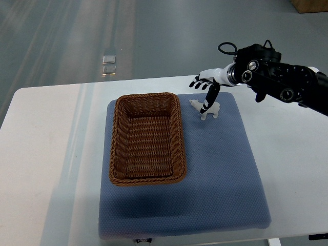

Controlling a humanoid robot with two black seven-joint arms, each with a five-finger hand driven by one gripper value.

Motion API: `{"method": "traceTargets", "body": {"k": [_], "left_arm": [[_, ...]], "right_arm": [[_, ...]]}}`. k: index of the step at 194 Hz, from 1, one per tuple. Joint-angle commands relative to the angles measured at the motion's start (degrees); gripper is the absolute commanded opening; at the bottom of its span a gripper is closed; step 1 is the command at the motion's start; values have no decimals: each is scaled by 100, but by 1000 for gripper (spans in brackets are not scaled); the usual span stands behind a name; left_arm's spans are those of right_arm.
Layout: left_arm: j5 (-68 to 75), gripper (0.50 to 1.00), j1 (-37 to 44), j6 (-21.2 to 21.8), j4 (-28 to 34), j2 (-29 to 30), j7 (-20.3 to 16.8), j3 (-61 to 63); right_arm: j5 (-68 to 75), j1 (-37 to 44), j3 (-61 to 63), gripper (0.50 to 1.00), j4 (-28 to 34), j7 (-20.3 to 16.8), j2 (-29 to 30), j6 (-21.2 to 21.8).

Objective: Place white bear in brown basket with right hand
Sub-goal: 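Close the right hand fingers around the white bear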

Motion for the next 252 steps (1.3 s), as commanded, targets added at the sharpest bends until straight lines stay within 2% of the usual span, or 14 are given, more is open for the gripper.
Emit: {"method": "traceTargets", "body": {"k": [1, 28, 80, 177, 204, 209, 223, 238, 252], "left_arm": [[0, 1000, 0, 0, 1, 0, 0, -12], [0, 1000, 0, 0, 1, 0, 0, -12], [0, 1000, 0, 0, 1, 0, 0, -12], [-9, 1000, 0, 0, 1, 0, 0, -21], [-9, 1000, 0, 0, 9, 0, 0, -21], [-9, 1000, 0, 0, 1, 0, 0, -21], [-9, 1000, 0, 0, 1, 0, 0, -21], [-9, 1000, 0, 0, 1, 0, 0, -21], [-9, 1000, 0, 0, 1, 0, 0, -21]], "right_arm": [[-125, -89, -99, 921, -88, 21, 51, -174], [-274, -186, -134, 913, -149, 30, 60, -393], [-292, -309, -222, 897, -158, 47, 60, -525], [-388, -397, -486, 825, -378, 197, 350, -912], [-485, -441, -495, 782, -404, 223, 385, -947], [-494, -441, -495, 750, -404, 249, 385, -947], [-494, -458, -504, 703, -404, 293, 385, -947], [-503, -458, -521, 613, -404, 302, 385, -947], [-503, -449, -547, 578, -404, 302, 385, -956]]}}
